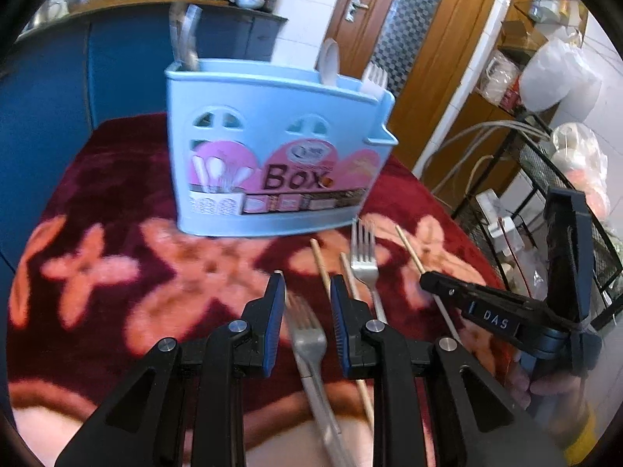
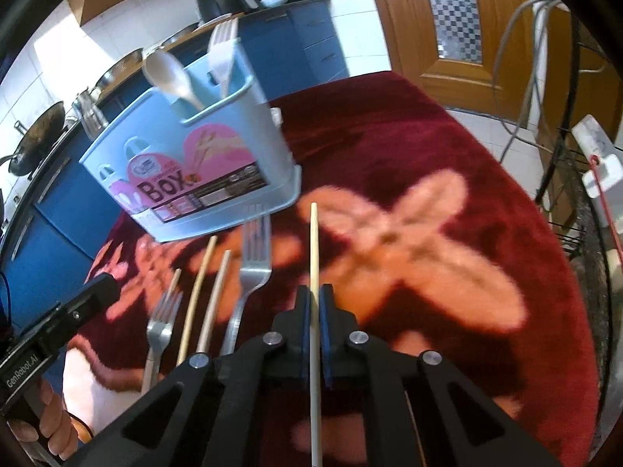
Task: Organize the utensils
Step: 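Close the right tool on a wooden chopstick while the left tool grasps another chopstick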
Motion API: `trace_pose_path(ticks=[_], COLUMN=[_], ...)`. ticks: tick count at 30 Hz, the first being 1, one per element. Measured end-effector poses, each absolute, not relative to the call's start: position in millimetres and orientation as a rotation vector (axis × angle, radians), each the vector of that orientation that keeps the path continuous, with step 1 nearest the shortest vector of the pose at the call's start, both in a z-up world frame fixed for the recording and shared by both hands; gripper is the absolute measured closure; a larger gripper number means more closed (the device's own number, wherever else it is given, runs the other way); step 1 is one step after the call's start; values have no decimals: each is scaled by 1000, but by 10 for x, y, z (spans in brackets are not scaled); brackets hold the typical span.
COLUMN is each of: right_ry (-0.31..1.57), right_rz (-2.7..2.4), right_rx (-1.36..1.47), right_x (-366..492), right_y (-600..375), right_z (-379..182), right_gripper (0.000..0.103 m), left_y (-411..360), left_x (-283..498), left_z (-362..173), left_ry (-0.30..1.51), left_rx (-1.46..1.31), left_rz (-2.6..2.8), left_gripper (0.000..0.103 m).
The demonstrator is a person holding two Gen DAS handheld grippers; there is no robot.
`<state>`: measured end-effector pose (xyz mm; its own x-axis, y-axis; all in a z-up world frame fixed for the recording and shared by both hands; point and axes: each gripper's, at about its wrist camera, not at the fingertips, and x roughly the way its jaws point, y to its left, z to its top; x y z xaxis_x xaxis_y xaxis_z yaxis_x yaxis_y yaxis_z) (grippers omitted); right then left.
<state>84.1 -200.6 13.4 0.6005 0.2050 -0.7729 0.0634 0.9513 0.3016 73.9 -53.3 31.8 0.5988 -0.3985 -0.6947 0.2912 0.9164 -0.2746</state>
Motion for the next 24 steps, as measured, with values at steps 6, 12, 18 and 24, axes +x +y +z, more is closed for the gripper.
trace_pose_path(ticks=[6, 12, 18, 24], right_ry=[921, 927, 938, 969], right_rz=[88, 105, 133, 147], right_rx=[355, 368, 385, 337], right_x=[810, 822, 849, 915], right_y=[-2155, -2191, -2245, -2212], right_z=[94, 31, 4, 13], right_gripper=[97, 97, 96, 96], left_y=[-792, -1010, -1157, -1182], left_x=[917, 1087, 1224, 1287], left_z=[165, 62, -72, -124], left_ry=[927, 979, 1062, 1077], left_rx=[-100, -29, 3, -11], left_rz=[-429, -422, -404, -409], left_gripper=[80, 80, 80, 96])
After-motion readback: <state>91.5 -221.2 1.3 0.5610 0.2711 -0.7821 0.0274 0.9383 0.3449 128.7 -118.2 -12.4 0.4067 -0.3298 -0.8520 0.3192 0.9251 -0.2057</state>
